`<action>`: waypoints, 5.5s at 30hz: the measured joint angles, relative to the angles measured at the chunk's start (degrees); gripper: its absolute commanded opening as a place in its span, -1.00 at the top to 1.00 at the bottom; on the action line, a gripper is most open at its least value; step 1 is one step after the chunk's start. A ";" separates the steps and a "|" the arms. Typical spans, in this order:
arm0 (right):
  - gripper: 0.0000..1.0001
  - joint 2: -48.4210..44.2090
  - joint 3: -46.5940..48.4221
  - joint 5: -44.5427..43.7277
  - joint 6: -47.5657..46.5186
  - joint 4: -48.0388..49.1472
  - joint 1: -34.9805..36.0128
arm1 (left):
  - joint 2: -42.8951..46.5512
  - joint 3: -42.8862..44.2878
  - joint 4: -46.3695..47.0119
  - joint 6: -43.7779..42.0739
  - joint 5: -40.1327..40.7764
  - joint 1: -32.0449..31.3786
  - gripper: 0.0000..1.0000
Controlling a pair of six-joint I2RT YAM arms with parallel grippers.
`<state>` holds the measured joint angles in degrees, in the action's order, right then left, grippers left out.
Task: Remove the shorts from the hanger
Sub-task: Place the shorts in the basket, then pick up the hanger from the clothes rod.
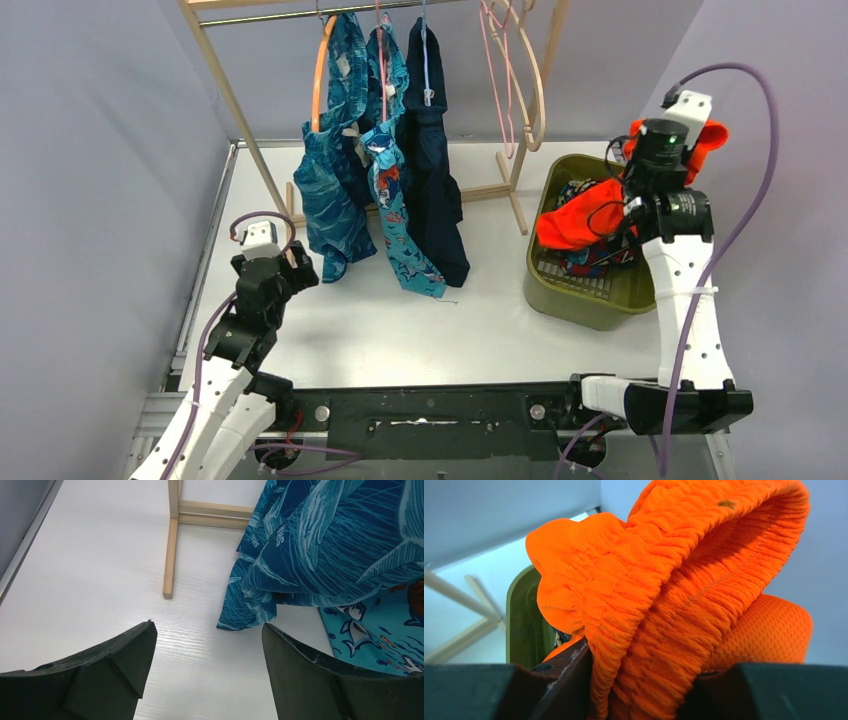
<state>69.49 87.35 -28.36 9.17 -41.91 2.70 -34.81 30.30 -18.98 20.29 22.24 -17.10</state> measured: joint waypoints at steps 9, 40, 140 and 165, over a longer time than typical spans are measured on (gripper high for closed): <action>1.00 0.63 0.07 5.53 -1.18 0.50 -3.85 | 0.59 -0.02 0.00 0.02 0.00 0.07 -0.54; -0.01 5.31 -37.53 19.67 7.58 4.39 -15.15 | 0.85 -0.02 0.42 0.00 -1.46 0.35 -0.54; 0.09 25.20 26.08 5.73 14.97 0.59 45.00 | 0.28 -0.07 0.81 -0.02 -1.75 1.84 -0.58; 1.00 32.39 37.77 6.08 9.05 -5.07 40.65 | 0.22 -0.07 0.85 -0.02 -3.26 1.84 -0.57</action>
<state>101.89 125.12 -22.28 18.22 -46.98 43.35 -34.59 30.24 -18.13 20.27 18.98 -15.27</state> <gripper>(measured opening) 0.151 0.788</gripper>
